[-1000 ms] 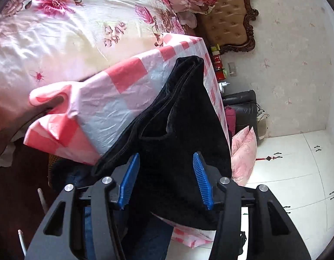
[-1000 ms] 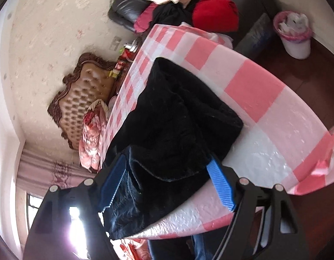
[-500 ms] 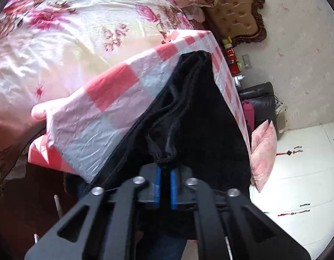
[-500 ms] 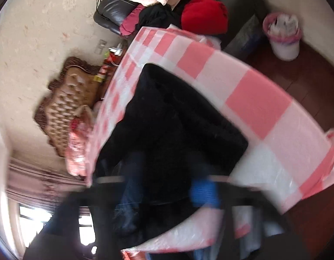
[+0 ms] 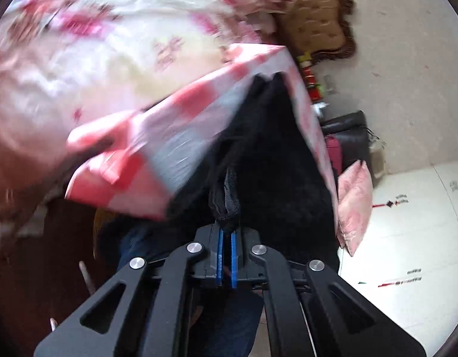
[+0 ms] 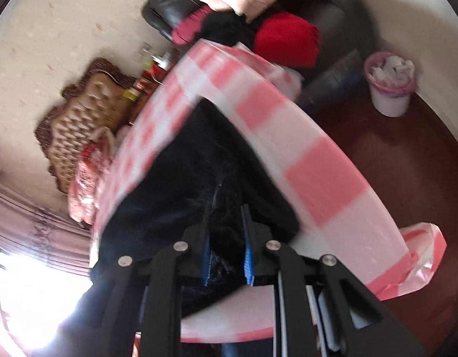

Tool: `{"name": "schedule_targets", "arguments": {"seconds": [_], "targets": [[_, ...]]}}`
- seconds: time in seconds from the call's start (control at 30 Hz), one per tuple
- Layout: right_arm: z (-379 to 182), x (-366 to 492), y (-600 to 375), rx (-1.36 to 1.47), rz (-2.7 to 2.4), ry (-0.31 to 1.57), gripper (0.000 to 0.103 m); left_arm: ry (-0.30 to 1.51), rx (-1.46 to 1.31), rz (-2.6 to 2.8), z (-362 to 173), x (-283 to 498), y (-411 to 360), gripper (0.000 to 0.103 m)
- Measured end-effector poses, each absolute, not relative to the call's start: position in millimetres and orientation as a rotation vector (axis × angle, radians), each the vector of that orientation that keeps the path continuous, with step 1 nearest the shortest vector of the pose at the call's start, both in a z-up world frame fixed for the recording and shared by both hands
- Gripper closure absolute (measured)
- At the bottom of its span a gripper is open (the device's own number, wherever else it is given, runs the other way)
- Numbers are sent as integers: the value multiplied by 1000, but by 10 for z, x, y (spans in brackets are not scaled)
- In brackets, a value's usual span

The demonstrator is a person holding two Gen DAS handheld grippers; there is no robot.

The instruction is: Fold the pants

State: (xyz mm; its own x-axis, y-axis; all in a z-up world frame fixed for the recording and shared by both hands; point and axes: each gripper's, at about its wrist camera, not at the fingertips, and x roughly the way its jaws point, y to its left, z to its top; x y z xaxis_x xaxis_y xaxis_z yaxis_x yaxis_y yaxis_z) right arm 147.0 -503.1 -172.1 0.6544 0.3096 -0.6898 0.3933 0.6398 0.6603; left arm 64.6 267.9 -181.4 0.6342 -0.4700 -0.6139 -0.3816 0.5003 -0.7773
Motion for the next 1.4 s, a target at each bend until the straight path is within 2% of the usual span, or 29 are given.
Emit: {"name": "schedule_targets", "arguments": {"seconds": [0.17,0.37,0.4,0.47,0.53,0.57,0.7,0.73,0.8,1.0,1.1,1.23,1.4], "targets": [[-1695,1504,-4994,843,-52,888,86,905,-1050,-85,-1743,677,2664,103],[-1719,1472,-4943,752,-77,889,81,920,-1042,-96,-1851,640,2651,101],[-1707,1465,-4932,739,-81,891,79,921,-1032,-91,-1859,621,2651,93],[-1627,1450,-4891,677,-100,896,70,922,-1002,-56,-1850,551,2686,80],[-1525,1380,-4906,587,-219,897,35,897,-992,-9,-1837,451,2785,57],[-1470,1328,-4933,541,-296,887,18,880,-1002,8,-1840,398,2842,55],[-1294,1174,-5044,493,-408,854,18,828,-1089,9,-1909,265,3009,53],[-1248,1186,-5023,484,-393,850,18,809,-1134,-20,-1938,257,3019,45],[-1168,1259,-4909,445,-349,848,18,796,-1219,-85,-2019,291,2975,41],[-1042,1777,-4014,286,-99,892,18,810,-1267,-184,-2085,432,2754,42],[-1084,2097,-3460,192,3,935,18,876,-1154,-130,-2016,524,2668,91],[-1089,2372,-2785,46,84,952,17,902,-1090,-116,-1904,530,2690,96],[-1272,2695,-2165,-65,124,996,15,879,-934,-100,-1589,660,2745,97]]}}
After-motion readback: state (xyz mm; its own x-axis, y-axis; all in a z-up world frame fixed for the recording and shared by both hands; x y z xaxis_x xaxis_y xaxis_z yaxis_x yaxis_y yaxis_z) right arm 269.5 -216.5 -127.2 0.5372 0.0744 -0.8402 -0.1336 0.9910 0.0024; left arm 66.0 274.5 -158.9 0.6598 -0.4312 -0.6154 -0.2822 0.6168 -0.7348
